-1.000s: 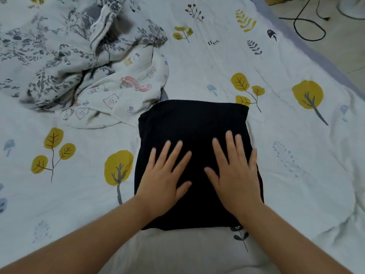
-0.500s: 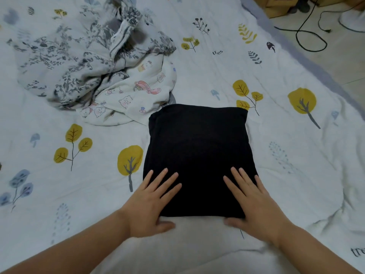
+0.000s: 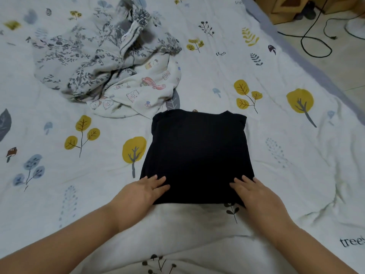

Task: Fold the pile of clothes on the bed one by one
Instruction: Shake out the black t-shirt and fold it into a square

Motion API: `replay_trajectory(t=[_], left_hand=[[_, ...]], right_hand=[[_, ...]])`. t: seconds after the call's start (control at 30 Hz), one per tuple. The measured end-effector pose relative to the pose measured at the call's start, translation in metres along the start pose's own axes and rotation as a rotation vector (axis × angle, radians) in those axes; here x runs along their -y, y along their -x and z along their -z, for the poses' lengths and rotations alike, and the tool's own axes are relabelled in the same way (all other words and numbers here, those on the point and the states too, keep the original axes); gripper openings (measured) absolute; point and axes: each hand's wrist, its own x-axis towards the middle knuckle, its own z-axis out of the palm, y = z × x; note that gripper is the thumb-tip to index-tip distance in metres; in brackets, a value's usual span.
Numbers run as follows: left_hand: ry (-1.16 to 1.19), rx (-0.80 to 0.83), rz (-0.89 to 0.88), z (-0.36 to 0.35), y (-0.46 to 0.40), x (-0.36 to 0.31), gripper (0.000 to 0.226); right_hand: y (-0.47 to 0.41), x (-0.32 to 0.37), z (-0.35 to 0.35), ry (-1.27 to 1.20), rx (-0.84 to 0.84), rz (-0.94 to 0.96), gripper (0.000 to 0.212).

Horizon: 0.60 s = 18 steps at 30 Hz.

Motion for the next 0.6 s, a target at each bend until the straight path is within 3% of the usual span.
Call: replay_trajectory(t=[0.1,0.2,0.3,0.33,0.43,0.53,0.6], left_hand=[[0.151,0.177,0.001,0.009,0.027,-0.005,0.071],[0.381,0.335,0.036,0.028,0.035,-0.01,0.065],[0.636,0.415,0.113,0.047,0.02,-0.002,0.053],[0.73,0.379,0.18,0.054,0.012,0.005,0.052],[0.908,0.116,0.445,0.064,-0.02,0.03,0.039],[0.775,-0.205,0.669,0.062,-0.057,0.045,0.022],[0.639,-0.367,0.836,0.057,-0.077,0.043,0.022]], right_hand=[[0.022,0.007,0.015,-0.095,0.13,0.059,0.064],[0.028,0.017,0.039,-0.216,0.347,0.003,0.057],[0.017,0.012,0.065,-0.359,0.498,-0.141,0.036],[0.009,0.008,0.068,-0.478,0.498,-0.228,0.029],[-0.025,-0.01,0.065,-0.714,0.218,-0.444,0.03],[-0.063,-0.024,0.052,-0.783,0.009,-0.65,0.015],[-0.082,-0.025,0.043,-0.719,-0.101,-0.772,0.035]])
